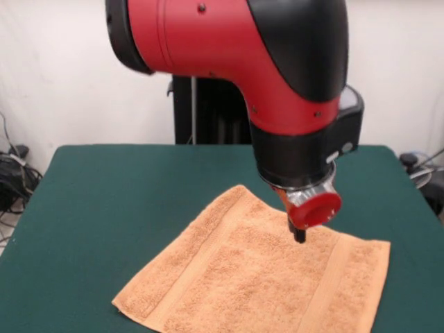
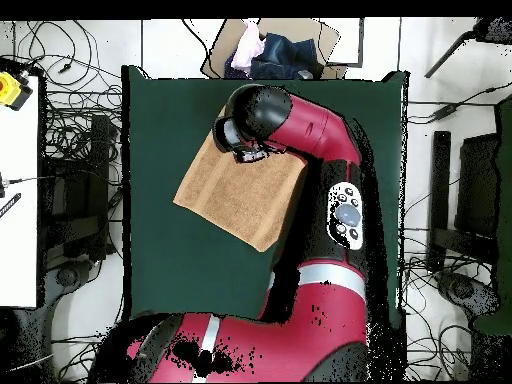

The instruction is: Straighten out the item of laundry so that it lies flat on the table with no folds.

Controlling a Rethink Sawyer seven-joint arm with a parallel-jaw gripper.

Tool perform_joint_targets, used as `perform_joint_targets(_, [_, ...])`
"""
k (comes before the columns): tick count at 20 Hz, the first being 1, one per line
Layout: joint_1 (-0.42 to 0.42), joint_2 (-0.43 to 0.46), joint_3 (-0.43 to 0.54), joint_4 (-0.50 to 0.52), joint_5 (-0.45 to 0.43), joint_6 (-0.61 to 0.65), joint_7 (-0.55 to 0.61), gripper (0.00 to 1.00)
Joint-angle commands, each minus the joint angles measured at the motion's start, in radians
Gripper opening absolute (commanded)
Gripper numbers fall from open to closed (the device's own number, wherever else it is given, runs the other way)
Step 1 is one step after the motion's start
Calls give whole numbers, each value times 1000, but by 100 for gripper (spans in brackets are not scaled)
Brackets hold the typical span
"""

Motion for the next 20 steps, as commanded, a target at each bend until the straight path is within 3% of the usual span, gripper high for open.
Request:
perform_joint_targets(1, [51,72,88,14,67,-41,174,0])
perform_joint_targets(9, [76,106,69,-15,113,-55,196,0])
perform_joint_targets(20, [43,36,76,122,159,-83,100,0])
